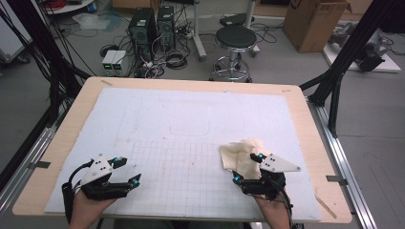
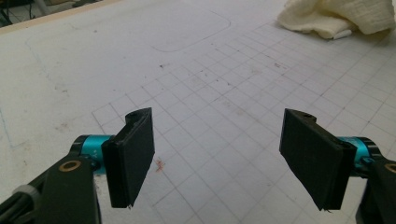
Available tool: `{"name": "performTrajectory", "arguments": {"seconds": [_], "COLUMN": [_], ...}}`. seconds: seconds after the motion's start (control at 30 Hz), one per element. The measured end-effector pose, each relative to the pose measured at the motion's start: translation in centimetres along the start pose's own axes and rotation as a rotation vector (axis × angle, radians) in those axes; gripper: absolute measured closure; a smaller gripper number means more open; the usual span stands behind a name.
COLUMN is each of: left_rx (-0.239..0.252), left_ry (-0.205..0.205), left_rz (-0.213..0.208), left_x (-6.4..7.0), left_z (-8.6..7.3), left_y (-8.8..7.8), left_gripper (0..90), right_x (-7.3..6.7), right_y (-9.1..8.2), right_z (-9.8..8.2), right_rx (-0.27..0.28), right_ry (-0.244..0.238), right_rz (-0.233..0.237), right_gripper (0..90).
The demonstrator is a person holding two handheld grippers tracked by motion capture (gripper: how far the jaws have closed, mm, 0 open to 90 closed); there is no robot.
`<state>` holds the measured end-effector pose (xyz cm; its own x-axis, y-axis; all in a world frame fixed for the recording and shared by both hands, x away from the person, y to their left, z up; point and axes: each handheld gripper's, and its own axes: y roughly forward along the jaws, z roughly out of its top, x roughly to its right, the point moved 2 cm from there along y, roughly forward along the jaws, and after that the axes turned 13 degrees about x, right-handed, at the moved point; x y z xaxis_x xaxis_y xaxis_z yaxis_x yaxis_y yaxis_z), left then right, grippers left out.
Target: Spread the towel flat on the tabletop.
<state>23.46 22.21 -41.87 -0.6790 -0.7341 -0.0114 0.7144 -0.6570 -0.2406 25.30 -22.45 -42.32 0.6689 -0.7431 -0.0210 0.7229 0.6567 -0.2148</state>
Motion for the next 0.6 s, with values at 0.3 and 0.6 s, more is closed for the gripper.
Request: {"name": "performTrajectory", "arguments": {"seconds": [0.3,0.6], "left_rx": [-0.006,-0.005], "left_ry": [0.0,0.003], "left_rz": [-0.008,-0.009], "left_x": [-0.03,-0.02], "left_z": [-0.09,-0.06], "left_y": [0.23,0.23], "left_gripper": [26.8,26.8], "right_x": [0.08,-0.02], "right_y": [0.05,-0.2], "right_z": [-0.08,0.15], "right_rx": [-0.008,0.004], "right_ry": [-0.005,-0.011], "right_rz": [0.002,-0.005], "right_gripper": [12.4,12.4]}}
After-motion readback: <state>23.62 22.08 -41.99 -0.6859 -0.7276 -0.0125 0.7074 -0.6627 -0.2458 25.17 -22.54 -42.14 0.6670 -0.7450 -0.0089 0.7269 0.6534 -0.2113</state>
